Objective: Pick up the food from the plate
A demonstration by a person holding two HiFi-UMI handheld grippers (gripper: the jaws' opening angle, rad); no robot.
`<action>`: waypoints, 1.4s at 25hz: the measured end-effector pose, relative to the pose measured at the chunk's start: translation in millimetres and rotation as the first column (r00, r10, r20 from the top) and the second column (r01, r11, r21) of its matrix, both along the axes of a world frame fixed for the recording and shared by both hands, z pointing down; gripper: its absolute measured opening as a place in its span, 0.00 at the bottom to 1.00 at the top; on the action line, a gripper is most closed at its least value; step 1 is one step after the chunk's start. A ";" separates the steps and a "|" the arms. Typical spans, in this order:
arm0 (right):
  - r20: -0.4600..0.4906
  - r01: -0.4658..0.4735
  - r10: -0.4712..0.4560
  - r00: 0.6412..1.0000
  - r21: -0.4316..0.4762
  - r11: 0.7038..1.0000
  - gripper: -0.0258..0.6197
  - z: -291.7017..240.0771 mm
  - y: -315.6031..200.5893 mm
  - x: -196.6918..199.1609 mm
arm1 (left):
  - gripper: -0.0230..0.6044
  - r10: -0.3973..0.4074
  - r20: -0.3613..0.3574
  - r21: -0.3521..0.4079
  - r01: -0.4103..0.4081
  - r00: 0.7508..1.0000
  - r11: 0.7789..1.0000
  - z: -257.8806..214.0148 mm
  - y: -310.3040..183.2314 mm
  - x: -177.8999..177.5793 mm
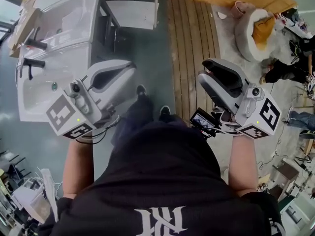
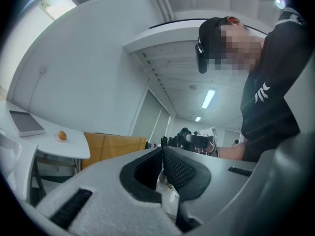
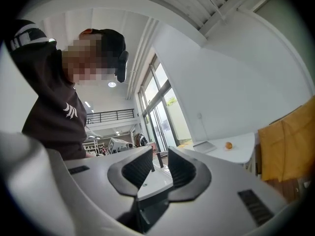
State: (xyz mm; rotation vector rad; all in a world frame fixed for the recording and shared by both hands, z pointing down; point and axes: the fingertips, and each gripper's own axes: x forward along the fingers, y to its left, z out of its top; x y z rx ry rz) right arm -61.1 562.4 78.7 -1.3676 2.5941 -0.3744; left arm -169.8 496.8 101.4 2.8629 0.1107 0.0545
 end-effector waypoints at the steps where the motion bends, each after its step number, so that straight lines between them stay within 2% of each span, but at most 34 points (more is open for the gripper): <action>1: -0.007 -0.006 0.006 1.000 -0.005 1.000 0.14 0.6 -11.5 0.0 | 0.04 0.000 -0.002 0.004 0.000 1.000 1.000 -0.6 -12.2 -0.4; 9: 0.006 -0.047 0.047 0.999 -0.007 0.999 0.15 -10.0 -93.4 -5.2 | 0.04 0.039 -0.042 0.004 -0.039 0.998 0.999 -10.4 -92.5 -5.2; 15: 0.032 -0.073 0.073 0.997 -0.003 0.997 0.15 -13.3 -131.8 11.0 | 0.04 0.013 -0.049 -0.009 -0.014 0.999 1.000 -7.5 -131.4 -2.6; 19: 0.044 -0.069 0.069 0.997 0.002 0.998 0.12 -5.6 -160.2 34.1 | 0.04 -0.011 -0.035 -0.023 0.010 0.999 1.000 0.5 -157.3 14.6; 24: 0.100 -0.025 0.023 0.995 0.024 0.999 0.08 6.0 -208.0 64.3 | 0.04 -0.052 0.022 -0.022 0.052 0.998 0.998 10.8 -196.5 39.9; 35: 0.165 0.066 -0.077 0.983 0.070 0.995 0.06 11.5 -312.3 164.0 | 0.04 -0.126 0.114 -0.025 0.129 0.985 0.991 13.0 -289.0 135.1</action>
